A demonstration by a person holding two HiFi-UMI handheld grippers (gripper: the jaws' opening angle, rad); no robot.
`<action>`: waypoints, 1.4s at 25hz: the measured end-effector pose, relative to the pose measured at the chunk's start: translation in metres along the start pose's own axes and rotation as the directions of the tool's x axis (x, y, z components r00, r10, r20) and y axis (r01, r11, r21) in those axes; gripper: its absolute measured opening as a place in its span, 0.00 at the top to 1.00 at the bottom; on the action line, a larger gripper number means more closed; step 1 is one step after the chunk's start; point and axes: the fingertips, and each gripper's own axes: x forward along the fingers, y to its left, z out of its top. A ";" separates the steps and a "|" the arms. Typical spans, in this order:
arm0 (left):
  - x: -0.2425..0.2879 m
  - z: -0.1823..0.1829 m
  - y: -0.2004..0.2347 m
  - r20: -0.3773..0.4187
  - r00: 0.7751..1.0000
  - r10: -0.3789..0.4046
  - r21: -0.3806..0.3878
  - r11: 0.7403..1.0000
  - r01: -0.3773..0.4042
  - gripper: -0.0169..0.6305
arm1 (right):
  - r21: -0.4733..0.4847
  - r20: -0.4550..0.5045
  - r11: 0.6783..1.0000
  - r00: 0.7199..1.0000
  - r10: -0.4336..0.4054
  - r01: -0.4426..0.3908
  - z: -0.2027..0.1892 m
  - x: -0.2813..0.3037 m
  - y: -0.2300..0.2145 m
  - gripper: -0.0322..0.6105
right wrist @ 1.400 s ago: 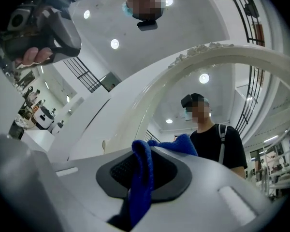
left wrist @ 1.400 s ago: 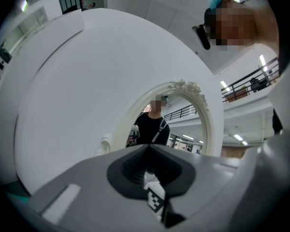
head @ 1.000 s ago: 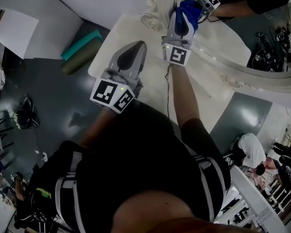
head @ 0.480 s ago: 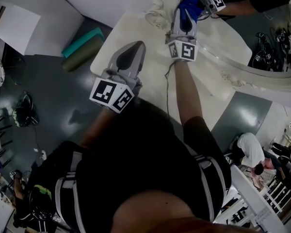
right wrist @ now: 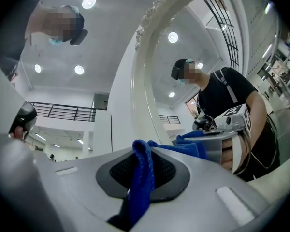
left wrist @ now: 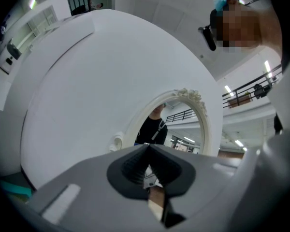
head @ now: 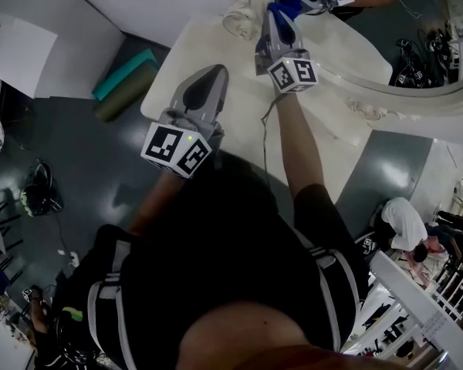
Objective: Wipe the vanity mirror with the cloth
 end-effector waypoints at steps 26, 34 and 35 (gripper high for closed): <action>0.026 -0.035 -0.101 -0.076 0.951 -0.299 -0.004 0.954 0.299 0.96 | -0.191 0.029 0.860 0.878 -0.477 0.473 0.153 -0.212 0.016 0.89; 0.038 -0.048 -0.124 -0.102 0.942 -0.320 0.073 0.942 0.328 0.96 | -0.279 0.018 0.761 0.796 -0.605 0.585 0.152 -0.268 0.009 0.89; 0.038 -0.053 -0.124 -0.112 0.943 -0.314 0.087 0.942 0.324 0.96 | -0.283 0.027 0.748 0.784 -0.620 0.601 0.150 -0.276 0.011 0.89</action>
